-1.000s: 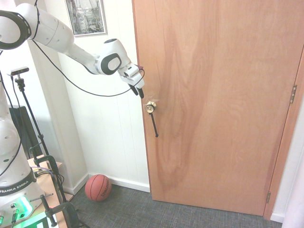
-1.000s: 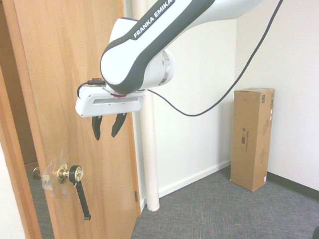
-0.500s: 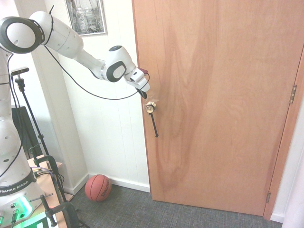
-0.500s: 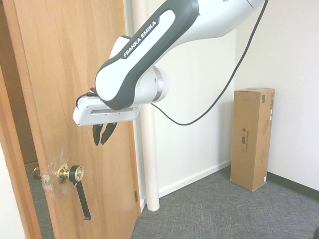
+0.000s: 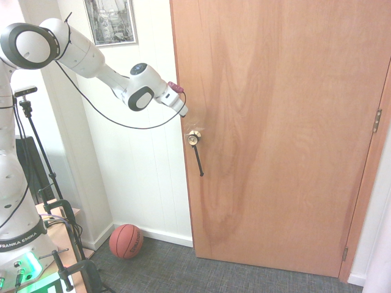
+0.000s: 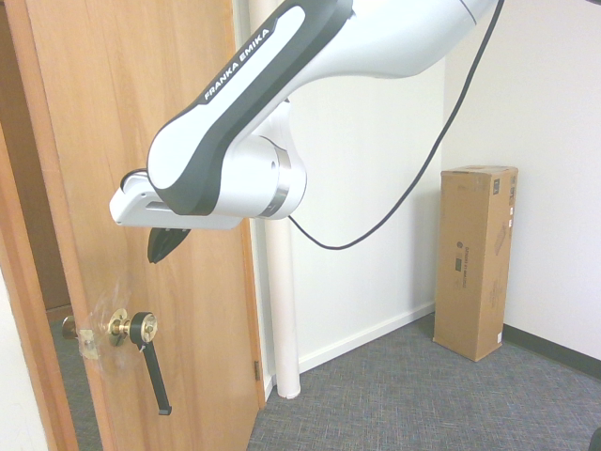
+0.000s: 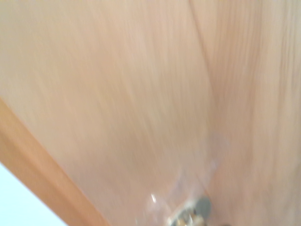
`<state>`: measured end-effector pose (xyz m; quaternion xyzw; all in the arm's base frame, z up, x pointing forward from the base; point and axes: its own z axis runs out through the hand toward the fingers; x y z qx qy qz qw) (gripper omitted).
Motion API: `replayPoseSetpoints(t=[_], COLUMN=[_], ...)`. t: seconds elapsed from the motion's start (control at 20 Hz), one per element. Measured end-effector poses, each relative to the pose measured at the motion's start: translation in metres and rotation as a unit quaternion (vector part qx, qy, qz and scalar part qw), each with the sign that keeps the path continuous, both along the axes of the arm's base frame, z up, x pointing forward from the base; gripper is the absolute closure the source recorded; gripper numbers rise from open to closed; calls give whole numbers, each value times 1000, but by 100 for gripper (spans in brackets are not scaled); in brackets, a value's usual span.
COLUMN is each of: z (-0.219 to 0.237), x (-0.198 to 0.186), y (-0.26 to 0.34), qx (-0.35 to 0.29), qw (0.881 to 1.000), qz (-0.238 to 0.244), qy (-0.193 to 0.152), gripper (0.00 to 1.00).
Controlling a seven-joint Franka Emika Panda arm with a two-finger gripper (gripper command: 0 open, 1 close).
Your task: Close the door
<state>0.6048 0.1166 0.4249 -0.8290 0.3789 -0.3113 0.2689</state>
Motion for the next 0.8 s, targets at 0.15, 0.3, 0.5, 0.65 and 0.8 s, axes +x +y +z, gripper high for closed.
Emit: replayPoseSetpoints(t=[0.15,0.3,0.5,0.65,0.8], z=[-4,0,7,7,1], x=[6,26,63,91,108], y=[-1,-6,-7,7,29], qx=[9,21,36,48,60], qw=[1000,999,998,997,996], qz=[-4,-6,-3,9,21], qy=[-18,-28,-46,-56,-58], gripper=[100,100,100,100,100])
